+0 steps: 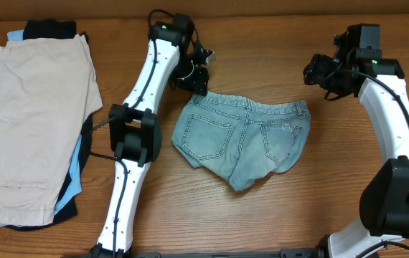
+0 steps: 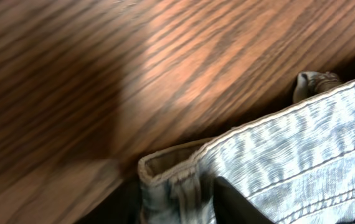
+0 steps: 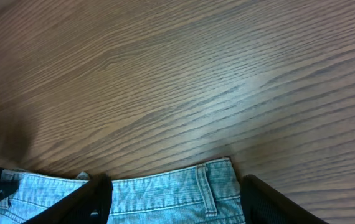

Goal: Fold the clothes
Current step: 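Grasp the shorts waistband corners with both grippers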

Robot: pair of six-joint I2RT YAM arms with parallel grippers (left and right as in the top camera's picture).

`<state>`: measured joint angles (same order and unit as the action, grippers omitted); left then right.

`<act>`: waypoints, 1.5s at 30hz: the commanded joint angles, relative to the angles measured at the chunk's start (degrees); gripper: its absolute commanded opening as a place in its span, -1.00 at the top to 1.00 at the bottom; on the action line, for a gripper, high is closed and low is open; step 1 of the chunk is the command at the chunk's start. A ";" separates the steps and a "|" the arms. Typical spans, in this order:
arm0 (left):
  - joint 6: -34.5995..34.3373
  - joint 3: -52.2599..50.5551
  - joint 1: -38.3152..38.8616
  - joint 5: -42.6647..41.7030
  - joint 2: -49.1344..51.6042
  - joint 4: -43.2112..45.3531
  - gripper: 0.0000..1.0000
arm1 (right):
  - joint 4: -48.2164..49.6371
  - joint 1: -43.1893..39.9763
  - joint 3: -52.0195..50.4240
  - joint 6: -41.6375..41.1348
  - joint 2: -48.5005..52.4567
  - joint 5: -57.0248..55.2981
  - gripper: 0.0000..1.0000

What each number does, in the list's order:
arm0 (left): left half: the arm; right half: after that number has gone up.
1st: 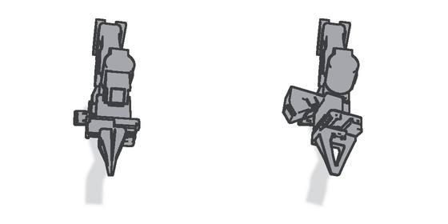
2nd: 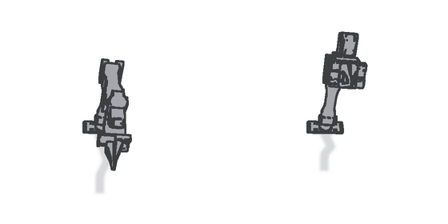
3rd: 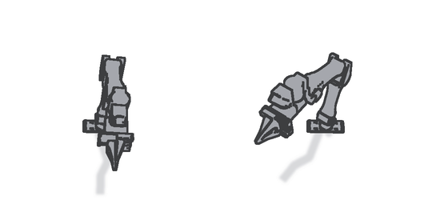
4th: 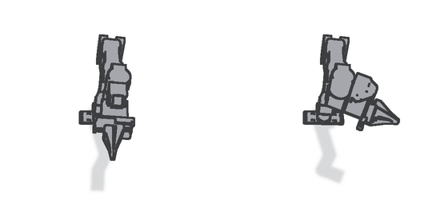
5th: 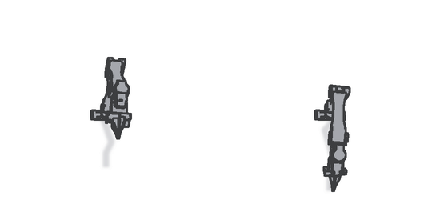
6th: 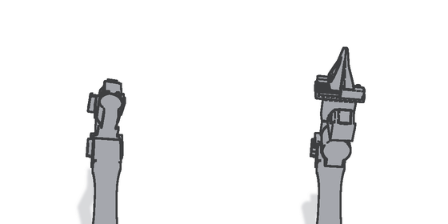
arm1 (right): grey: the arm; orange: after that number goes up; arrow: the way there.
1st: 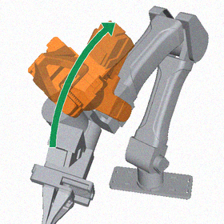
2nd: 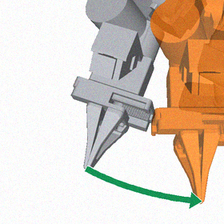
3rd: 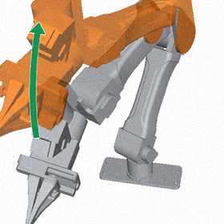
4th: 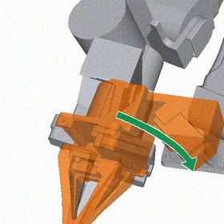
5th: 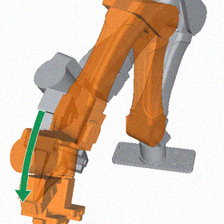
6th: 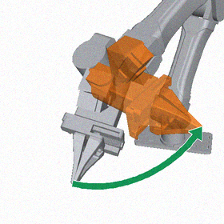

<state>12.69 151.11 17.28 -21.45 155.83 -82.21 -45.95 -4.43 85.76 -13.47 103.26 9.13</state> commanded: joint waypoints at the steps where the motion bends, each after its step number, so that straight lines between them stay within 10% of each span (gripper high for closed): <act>1: -0.94 -0.33 0.96 -1.09 0.44 0.04 0.39 | 0.42 -0.09 -0.31 0.13 -0.20 -0.76 -0.39; 6: -1.03 -0.33 0.72 -1.05 0.44 -0.28 0.91 | 0.33 -0.09 -0.31 0.13 -0.15 -0.76 -0.40; 40: -2.67 -0.28 -3.39 -0.63 0.39 -2.45 0.92 | -0.63 -0.09 -0.33 1.53 17.31 1.84 0.22; 45: -2.67 -0.13 -4.66 -0.66 0.37 -3.06 0.92 | 0.17 -0.09 -0.81 1.68 17.31 1.86 0.92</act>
<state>10.61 151.11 14.41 -22.33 155.83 -84.99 -46.17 -4.40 85.62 -12.19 120.20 10.79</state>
